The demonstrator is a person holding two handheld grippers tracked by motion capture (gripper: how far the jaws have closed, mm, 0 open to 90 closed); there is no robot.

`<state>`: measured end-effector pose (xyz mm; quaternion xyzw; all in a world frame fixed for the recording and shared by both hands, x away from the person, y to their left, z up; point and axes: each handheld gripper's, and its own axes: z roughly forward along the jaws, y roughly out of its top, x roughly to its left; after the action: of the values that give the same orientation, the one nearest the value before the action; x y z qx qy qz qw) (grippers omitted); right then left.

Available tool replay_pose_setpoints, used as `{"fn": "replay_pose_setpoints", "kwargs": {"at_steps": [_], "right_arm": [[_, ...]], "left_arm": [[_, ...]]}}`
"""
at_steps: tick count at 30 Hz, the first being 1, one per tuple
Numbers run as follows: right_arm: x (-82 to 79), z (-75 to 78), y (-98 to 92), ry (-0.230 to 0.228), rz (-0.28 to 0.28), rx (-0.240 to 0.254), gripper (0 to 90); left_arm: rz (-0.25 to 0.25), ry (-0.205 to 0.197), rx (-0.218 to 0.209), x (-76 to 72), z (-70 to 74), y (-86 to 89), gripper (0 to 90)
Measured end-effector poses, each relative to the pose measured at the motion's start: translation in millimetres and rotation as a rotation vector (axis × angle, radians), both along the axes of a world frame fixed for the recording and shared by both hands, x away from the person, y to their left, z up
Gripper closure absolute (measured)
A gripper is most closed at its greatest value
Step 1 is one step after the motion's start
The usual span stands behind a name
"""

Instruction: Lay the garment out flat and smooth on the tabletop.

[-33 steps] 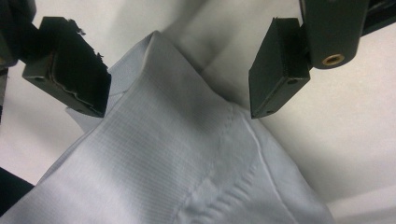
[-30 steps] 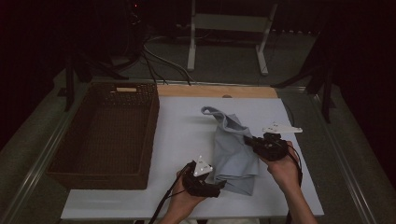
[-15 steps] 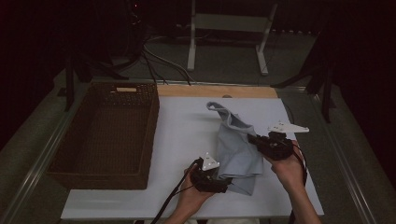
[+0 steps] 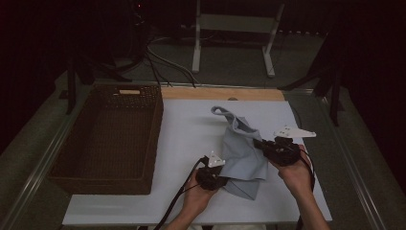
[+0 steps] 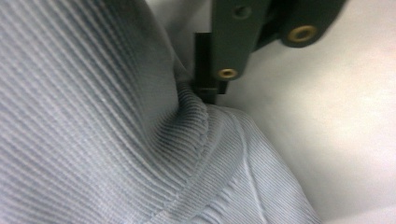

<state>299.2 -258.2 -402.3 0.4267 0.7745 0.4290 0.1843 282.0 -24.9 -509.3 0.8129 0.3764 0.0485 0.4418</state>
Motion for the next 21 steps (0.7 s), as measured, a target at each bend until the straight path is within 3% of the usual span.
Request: {"fn": "replay_pose_setpoints", "kwargs": {"at_steps": [5, 21], "right_arm": [[0.3, -0.3, 3.5, -0.005, 0.007, 0.002, 85.7], [2.8, -5.5, 23.2, -0.012, 0.048, 0.005, 85.9]], "left_arm": [[0.042, -0.021, 0.005, 2.8, 5.8, 7.1, 83.2], [0.18, -0.085, -0.004, 10.7, 27.6, 53.5, 84.4]]}}
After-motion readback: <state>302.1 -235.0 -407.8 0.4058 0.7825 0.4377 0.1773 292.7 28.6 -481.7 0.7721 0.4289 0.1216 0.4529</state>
